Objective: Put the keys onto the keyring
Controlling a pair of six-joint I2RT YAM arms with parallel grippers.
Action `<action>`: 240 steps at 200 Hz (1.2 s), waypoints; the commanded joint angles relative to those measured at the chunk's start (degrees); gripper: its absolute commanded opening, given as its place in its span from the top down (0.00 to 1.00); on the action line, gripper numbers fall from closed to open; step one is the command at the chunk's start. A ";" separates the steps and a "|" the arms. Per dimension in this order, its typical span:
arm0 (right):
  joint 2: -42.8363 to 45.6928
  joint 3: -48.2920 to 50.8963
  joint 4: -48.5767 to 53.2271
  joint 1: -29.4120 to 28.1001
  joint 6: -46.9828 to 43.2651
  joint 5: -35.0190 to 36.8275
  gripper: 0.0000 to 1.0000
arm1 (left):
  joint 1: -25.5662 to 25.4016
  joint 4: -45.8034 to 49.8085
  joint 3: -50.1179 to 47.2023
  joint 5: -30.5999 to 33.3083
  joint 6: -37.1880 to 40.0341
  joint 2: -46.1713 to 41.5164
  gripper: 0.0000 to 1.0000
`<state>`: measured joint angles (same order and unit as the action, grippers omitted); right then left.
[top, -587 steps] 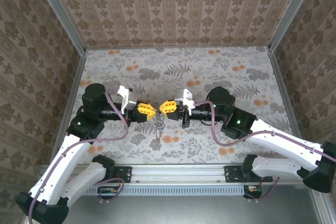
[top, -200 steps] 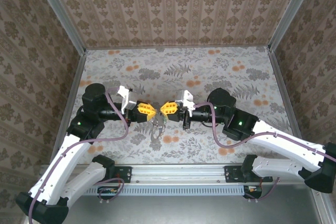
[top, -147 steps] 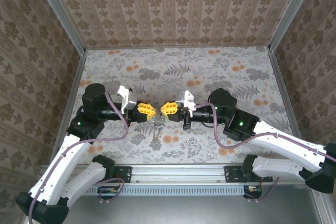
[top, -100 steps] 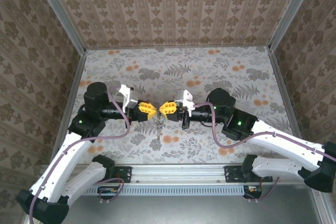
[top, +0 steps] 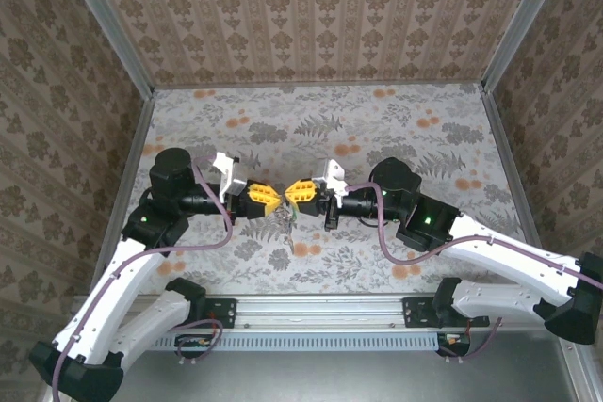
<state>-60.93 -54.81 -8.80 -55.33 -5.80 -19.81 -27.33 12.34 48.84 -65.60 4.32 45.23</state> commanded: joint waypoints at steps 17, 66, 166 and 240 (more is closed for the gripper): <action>0.46 -0.02 0.62 -0.40 -0.44 2.07 1.00 | 0.19 -1.61 1.66 -1.28 1.29 -1.02 1.00; -0.10 -0.22 0.53 -0.41 -0.53 2.10 1.00 | 0.20 -1.59 1.70 -1.37 1.26 -1.02 1.00; -1.48 -1.09 1.85 -0.41 -0.61 1.71 1.00 | 0.26 -1.63 1.70 -1.55 1.22 -1.11 1.00; -2.20 -1.69 3.67 -0.30 -1.49 3.28 1.00 | 0.33 -2.67 1.45 -3.30 0.58 -1.56 1.00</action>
<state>-62.02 -55.24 -8.34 -55.40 -6.09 -18.59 -26.92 12.86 48.84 -65.60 4.32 45.15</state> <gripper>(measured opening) 0.062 0.044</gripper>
